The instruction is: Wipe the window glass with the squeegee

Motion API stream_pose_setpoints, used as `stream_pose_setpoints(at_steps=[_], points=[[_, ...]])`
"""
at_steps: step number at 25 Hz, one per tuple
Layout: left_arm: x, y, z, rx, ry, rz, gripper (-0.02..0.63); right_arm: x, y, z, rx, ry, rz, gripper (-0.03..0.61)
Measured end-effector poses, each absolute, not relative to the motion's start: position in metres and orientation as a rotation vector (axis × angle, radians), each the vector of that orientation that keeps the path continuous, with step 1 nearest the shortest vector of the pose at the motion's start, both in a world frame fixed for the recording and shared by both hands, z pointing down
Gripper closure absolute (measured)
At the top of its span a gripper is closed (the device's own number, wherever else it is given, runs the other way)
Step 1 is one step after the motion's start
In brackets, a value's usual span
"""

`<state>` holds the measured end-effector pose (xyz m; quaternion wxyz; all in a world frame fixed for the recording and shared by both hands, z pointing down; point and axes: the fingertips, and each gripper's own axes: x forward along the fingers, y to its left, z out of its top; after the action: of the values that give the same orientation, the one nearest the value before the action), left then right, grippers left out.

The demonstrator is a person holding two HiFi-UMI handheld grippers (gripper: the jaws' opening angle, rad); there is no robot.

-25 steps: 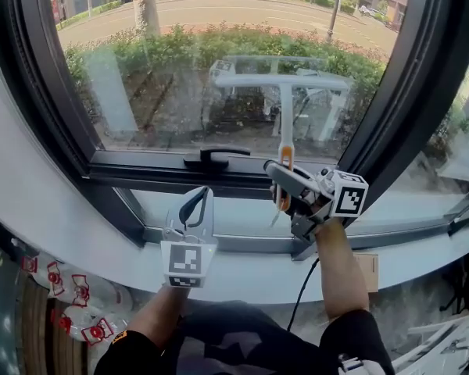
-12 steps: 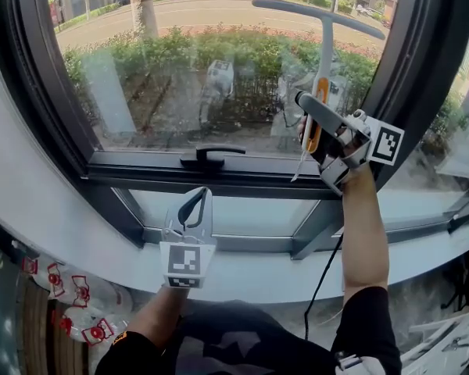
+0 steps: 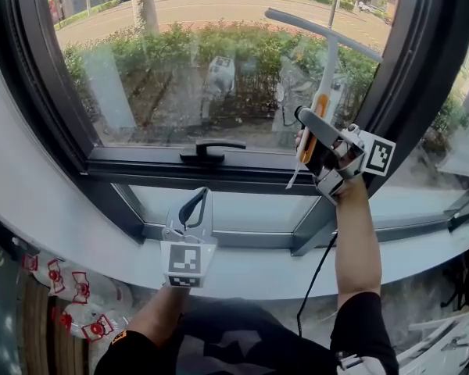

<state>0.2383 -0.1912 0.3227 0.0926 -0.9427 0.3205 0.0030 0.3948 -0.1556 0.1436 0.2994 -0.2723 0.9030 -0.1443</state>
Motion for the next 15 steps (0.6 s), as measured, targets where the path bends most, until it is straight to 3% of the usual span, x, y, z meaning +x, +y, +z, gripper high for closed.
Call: stream_pose_setpoints(at_steps=[15], points=[[0.246, -0.183, 0.349, -2.869, 0.927, -0.040, 0.603, 0.391, -0.143, 0.247, -0.724, 2.307, -0.565, 0.551]])
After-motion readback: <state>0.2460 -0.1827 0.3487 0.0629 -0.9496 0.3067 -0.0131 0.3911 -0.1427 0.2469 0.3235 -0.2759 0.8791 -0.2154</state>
